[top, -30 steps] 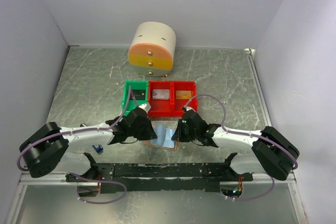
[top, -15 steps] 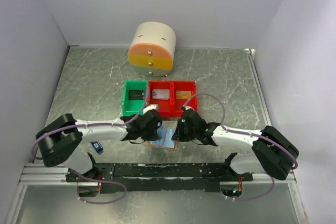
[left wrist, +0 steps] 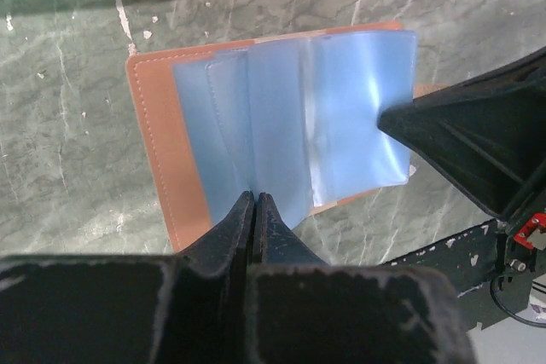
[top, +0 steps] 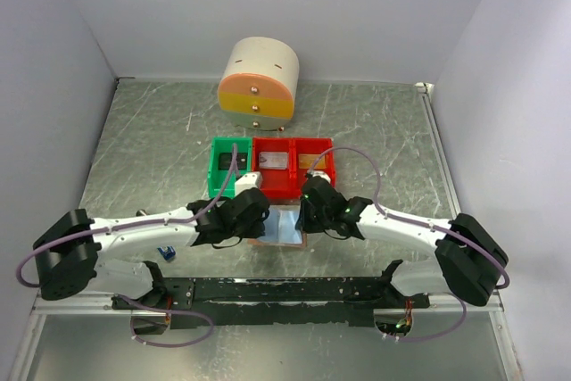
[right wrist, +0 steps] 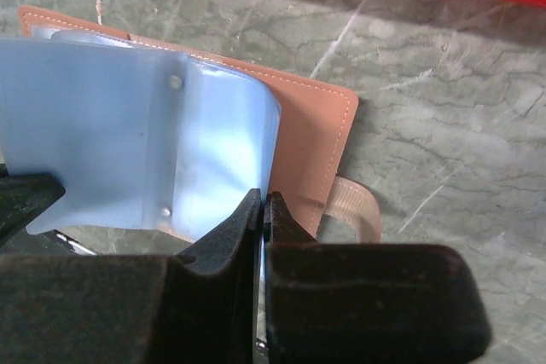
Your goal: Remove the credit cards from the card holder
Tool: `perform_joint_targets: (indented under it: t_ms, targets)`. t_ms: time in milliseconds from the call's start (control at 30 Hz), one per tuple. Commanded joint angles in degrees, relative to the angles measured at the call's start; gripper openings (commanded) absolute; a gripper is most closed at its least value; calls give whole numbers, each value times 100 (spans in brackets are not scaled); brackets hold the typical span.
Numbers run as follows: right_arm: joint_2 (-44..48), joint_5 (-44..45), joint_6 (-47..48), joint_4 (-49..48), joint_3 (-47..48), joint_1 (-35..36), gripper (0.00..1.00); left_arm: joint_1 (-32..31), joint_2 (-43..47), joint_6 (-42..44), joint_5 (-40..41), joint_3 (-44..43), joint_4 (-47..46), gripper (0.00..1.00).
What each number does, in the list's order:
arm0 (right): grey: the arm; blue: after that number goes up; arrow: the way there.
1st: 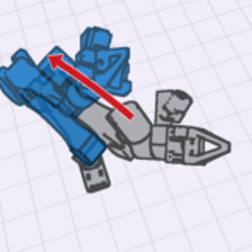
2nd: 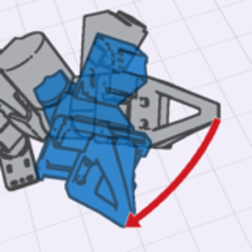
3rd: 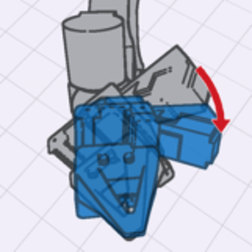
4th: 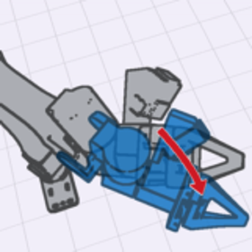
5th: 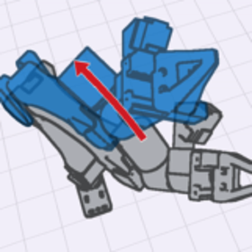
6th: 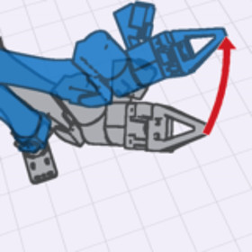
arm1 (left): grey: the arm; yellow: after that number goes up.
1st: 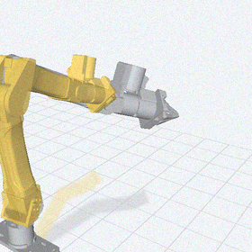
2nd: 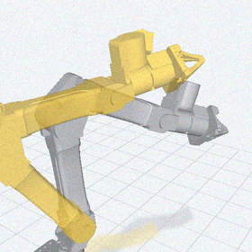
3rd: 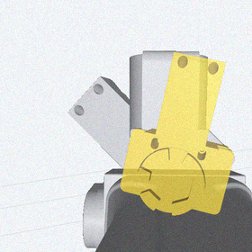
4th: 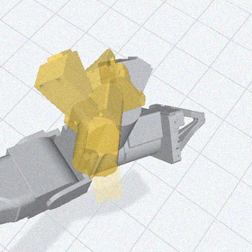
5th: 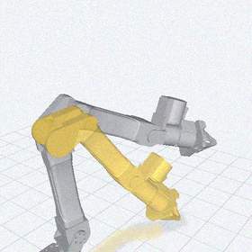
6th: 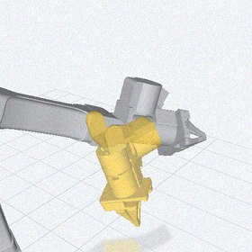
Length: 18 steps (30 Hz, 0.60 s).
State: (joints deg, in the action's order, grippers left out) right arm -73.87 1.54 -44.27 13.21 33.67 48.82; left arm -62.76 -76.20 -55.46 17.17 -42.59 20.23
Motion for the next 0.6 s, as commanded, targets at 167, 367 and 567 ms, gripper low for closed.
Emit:
perform_joint_targets:
  t_ms: [167, 367, 567]
  targets:
    - [-584, 955, 268, 1055, 782, 501, 0, -26, -286, 292, -185, 6, -247, 7]
    - [-882, 1244, 175, 1190, 1008, 821, 0, -43, -555, 319, -273, -94, -274, 7]
    - [-653, 643, 116, 343, 632, 825, 1, -43, -420, 398, -460, 23, -541, 7]
